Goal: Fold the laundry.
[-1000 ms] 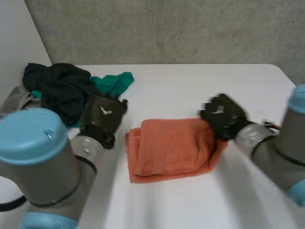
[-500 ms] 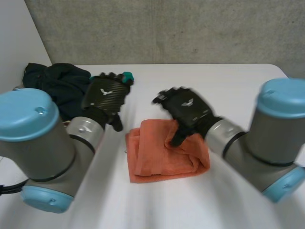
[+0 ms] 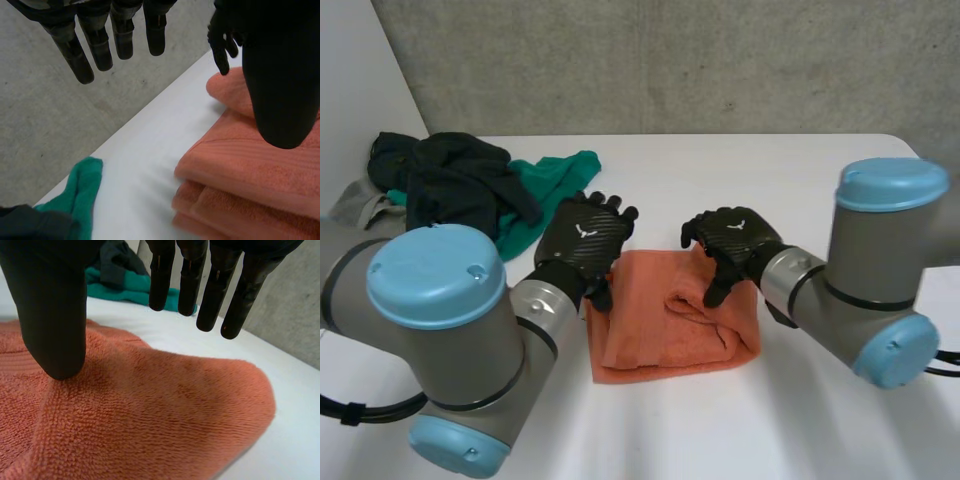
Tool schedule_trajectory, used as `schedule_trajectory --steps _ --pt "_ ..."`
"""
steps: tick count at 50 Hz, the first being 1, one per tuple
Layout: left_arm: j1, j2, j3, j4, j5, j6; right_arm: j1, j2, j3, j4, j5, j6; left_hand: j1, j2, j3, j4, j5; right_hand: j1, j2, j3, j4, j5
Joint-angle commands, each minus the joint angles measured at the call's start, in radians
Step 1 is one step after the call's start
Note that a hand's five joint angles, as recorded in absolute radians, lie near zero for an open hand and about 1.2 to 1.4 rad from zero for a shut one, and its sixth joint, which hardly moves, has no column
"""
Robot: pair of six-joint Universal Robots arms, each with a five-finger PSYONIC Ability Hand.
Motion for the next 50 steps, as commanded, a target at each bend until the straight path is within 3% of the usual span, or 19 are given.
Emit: schedule_trajectory --steps 1,8,13,24,28,33,40,42,44,45,50 --pt "0.037 0.045 -0.052 0.002 0.006 0.001 0.056 0.112 -0.096 0.028 0.033 -0.003 -0.014 -0.006 -0.009 -0.003 0.005 0.173 0.098 0.097 0.095 0.114" --pt "0.045 0.058 -0.087 0.005 0.007 -0.001 0.072 0.170 -0.139 0.032 0.061 -0.006 -0.017 -0.009 -0.012 -0.006 0.002 0.228 0.153 0.152 0.150 0.169" --pt "0.048 0.059 -0.096 0.005 0.007 -0.001 0.087 0.173 -0.162 0.034 0.066 -0.035 -0.020 -0.012 -0.015 -0.009 -0.001 0.965 0.890 0.889 0.888 0.907" --pt "0.089 0.125 -0.119 -0.004 0.007 0.001 0.148 0.049 -0.135 0.035 0.029 -0.090 -0.023 -0.015 -0.018 -0.012 -0.004 0.967 0.892 0.891 0.889 0.909" --pt "0.130 0.174 -0.136 -0.001 0.009 0.001 0.190 0.017 -0.101 0.023 -0.035 -0.127 -0.023 -0.015 -0.018 -0.012 -0.004 0.967 0.892 0.891 0.889 0.909" --pt "0.163 0.217 -0.150 0.002 0.009 -0.002 0.219 0.029 -0.058 0.026 -0.192 -0.216 -0.026 -0.018 -0.021 -0.015 -0.007 0.967 0.892 0.891 0.889 0.909" --pt "0.180 0.228 -0.164 0.005 0.012 -0.007 0.251 0.083 -0.058 0.034 -0.220 -0.303 -0.029 -0.021 -0.024 -0.018 -0.010 0.967 0.892 0.891 0.889 0.909" --pt "0.180 0.224 -0.164 0.007 0.013 -0.007 0.247 0.077 -0.058 0.034 -0.212 -0.314 -0.044 -0.035 -0.039 -0.032 -0.025 0.615 0.540 0.539 0.537 0.556" --pt "0.178 0.217 -0.164 0.008 0.015 -0.007 0.242 0.069 -0.055 0.031 -0.207 -0.305 -0.055 -0.047 -0.050 -0.044 -0.037 -0.105 -0.180 -0.181 -0.183 -0.164" --pt "0.177 0.216 -0.161 0.011 0.017 -0.008 0.239 0.054 -0.052 0.025 -0.194 -0.291 -0.061 -0.053 -0.056 -0.050 -0.042 -0.254 -0.330 -0.330 -0.332 -0.313" --pt "0.151 0.170 -0.118 0.045 0.013 -0.013 0.236 -0.027 -0.030 0.003 -0.109 -0.176 -0.058 -0.050 -0.053 -0.047 -0.040 -0.254 -0.330 -0.330 -0.332 -0.313"
